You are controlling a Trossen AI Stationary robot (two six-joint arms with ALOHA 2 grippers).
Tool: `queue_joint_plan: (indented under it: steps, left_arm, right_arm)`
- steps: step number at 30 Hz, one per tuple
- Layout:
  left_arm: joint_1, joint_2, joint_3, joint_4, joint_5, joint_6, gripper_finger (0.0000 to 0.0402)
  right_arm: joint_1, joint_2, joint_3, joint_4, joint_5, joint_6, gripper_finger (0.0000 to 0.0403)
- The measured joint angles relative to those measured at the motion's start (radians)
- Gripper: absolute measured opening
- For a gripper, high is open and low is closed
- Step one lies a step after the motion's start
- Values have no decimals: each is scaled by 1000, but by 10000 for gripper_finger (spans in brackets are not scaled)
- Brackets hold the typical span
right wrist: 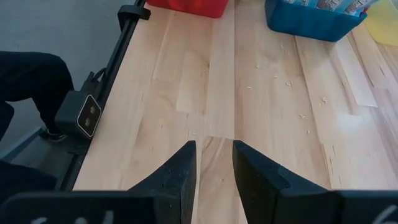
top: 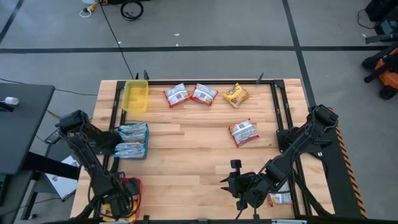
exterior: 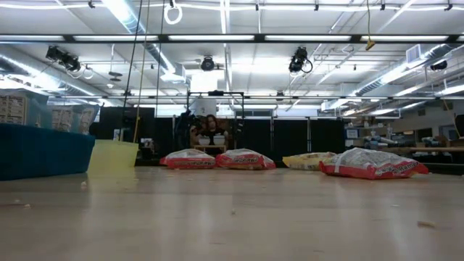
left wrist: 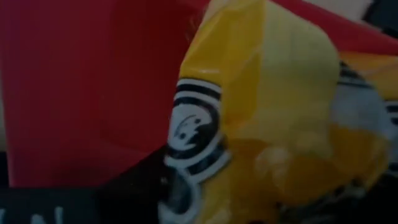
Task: Sort Maruchan noodles
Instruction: Put the bottom yellow noodle pack into the red bin
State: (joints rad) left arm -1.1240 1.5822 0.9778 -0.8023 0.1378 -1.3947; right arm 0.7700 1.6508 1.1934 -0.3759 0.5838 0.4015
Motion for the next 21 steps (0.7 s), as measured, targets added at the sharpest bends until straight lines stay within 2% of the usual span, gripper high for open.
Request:
queue_joint_plan:
  steps: [13,21]
  left_arm:
    - [0,-4,131,-149,23,121,215]
    - [40,-4,125,-193,37,82,216]
  right_arm:
    - [0,0,0,-1,0,8,110]
    - [0,0,0,-8,-4,24,110]
